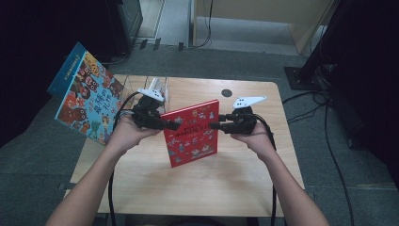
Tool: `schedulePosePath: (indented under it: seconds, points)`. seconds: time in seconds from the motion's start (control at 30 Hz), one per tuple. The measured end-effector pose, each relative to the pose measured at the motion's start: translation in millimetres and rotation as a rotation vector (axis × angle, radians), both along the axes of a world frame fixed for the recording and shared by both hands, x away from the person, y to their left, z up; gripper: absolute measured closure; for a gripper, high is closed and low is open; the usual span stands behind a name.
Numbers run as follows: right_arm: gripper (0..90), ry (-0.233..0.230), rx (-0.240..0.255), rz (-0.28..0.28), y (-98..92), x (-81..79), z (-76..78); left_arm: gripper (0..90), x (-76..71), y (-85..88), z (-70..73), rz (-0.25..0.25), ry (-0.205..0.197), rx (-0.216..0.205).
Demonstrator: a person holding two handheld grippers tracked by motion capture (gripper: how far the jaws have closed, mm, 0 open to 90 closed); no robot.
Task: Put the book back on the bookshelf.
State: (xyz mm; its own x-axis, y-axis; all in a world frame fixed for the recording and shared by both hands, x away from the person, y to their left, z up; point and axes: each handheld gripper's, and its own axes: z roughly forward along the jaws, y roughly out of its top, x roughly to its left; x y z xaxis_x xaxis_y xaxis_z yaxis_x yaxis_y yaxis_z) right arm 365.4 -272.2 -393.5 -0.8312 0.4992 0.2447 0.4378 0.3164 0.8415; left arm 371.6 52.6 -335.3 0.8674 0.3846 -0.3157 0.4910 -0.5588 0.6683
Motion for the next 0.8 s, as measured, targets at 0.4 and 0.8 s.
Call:
schedulePosePath:
  seconds: [0.4, 0.8]
  points:
    - [50.0, -0.018, -0.002, -0.007, 3.9, -2.0, -1.6, 74.8, 16.6, -19.1, 19.3, -0.01, 0.048, 0.137]
    - [46.7, -0.031, -0.006, -0.021, 6.3, -4.4, -3.3, 74.8, 30.5, -38.8, 27.7, -0.054, 0.096, 0.269]
